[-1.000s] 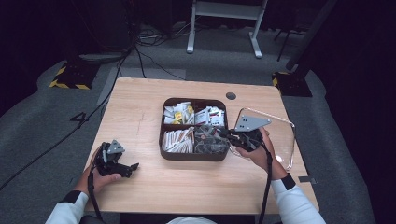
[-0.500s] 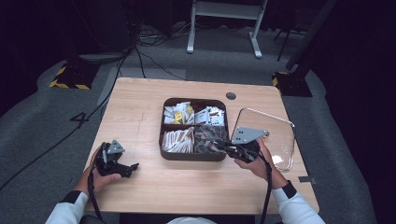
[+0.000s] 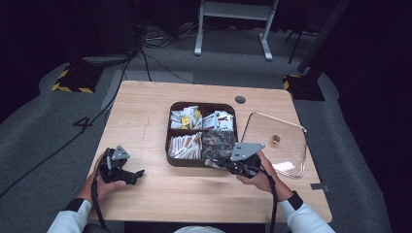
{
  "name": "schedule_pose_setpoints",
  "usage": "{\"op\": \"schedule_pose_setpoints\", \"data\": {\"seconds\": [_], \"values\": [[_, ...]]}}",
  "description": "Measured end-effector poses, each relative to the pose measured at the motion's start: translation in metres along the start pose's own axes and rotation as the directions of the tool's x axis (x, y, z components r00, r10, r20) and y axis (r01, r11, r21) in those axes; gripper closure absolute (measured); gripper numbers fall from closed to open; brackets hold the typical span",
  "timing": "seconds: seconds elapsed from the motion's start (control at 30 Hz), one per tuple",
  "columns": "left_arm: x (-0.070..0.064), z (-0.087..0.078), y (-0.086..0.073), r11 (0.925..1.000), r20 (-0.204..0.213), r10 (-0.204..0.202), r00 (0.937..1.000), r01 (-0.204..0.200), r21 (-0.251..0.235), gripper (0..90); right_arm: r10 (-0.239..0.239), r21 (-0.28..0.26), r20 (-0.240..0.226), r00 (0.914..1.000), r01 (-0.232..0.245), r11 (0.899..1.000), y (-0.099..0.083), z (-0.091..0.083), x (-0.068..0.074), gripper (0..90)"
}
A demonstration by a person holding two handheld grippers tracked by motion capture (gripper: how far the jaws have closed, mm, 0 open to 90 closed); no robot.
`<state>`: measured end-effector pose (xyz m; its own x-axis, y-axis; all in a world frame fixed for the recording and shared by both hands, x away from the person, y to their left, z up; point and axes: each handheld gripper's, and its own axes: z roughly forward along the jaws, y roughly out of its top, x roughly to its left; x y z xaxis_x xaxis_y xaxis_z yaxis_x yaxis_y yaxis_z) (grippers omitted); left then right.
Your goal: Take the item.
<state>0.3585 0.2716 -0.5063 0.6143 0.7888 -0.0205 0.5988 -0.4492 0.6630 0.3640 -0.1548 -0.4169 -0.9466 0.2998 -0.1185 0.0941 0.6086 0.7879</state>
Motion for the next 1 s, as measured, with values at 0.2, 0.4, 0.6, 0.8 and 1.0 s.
{"op": "schedule_pose_setpoints", "data": {"seconds": [0.2, 0.4, 0.6, 0.8, 1.0], "values": [[0.0, 0.0, 0.0, 1.0, 0.0, 0.001, 1.0, -0.001, -0.001, 0.5, -0.011, 0.031, -0.019, 0.9998, 0.012, 0.999, -0.004, 0.012, 0.004, 88.3], [0.0, 0.0, 0.0, 1.0, -0.001, -0.001, 1.0, 0.001, -0.002, 0.5, -0.016, 0.056, -0.048, 0.9987, 0.019, 0.998, -0.008, 0.023, 0.008, 88.1], [0.0, 0.0, 0.0, 1.0, 0.0, -0.001, 1.0, 0.001, 0.001, 0.5, -0.022, 0.072, -0.061, 0.9979, 0.027, 0.997, -0.01, 0.03, 0.011, 86.6], [0.0, 0.0, 0.0, 1.0, -0.001, 0.001, 1.0, -0.001, -0.003, 0.5, -0.025, 0.086, -0.08, 0.9965, 0.032, 0.996, -0.011, 0.034, 0.014, 81.2], [0.0, 0.0, 0.0, 1.0, -0.001, 0.001, 1.0, -0.001, -0.001, 0.5, -0.02, 0.076, -0.085, 0.9961, 0.026, 0.997, -0.01, 0.031, 0.014, 70.2]]}}
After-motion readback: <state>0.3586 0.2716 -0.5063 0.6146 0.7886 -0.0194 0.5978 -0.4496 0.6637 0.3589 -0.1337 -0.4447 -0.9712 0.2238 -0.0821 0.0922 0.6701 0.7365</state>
